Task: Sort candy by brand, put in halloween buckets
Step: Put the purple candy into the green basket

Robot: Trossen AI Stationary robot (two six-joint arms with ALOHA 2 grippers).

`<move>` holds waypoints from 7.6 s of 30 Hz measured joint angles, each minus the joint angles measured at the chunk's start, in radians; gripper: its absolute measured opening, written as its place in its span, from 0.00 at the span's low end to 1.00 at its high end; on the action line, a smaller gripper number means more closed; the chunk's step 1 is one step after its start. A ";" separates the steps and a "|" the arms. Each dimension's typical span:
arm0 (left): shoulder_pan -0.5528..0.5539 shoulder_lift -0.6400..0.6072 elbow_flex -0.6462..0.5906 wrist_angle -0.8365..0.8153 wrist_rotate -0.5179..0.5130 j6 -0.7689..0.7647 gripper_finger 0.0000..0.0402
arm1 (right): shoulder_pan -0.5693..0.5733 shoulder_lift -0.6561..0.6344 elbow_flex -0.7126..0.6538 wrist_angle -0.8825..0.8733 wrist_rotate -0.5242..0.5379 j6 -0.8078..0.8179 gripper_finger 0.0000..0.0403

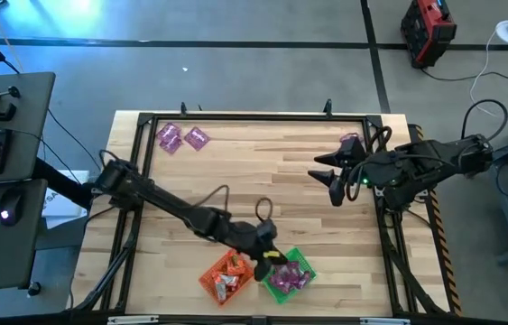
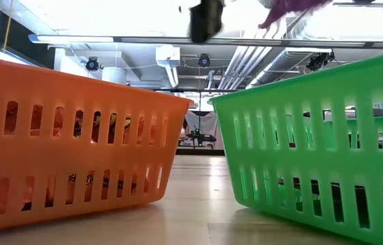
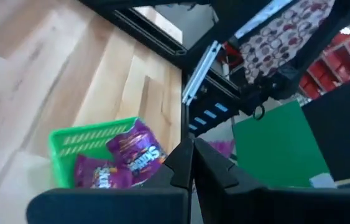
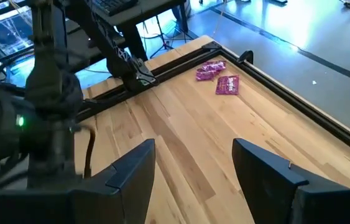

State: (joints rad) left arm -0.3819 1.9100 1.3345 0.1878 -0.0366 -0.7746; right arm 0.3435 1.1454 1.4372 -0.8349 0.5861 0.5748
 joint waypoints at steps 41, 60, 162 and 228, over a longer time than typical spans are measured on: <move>0.502 -0.811 -0.840 -0.516 0.050 -0.143 0.23 | -0.158 0.120 0.000 -0.366 0.016 0.555 0.52; 0.529 -1.039 -0.971 0.022 0.155 0.015 0.00 | -1.018 0.320 -0.388 -0.272 -0.200 0.324 0.01; 0.608 -0.905 -0.971 0.180 0.263 -0.192 0.00 | -0.155 0.431 -0.555 0.123 -0.708 0.537 0.59; 0.608 -0.905 -0.971 0.176 0.261 -0.252 0.00 | 0.191 0.365 -0.276 0.304 -0.796 0.232 0.00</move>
State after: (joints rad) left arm 0.2264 1.0050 0.3634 0.3641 0.2245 -1.0271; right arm 0.5343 1.5102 1.1614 -0.5310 -0.2096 0.8066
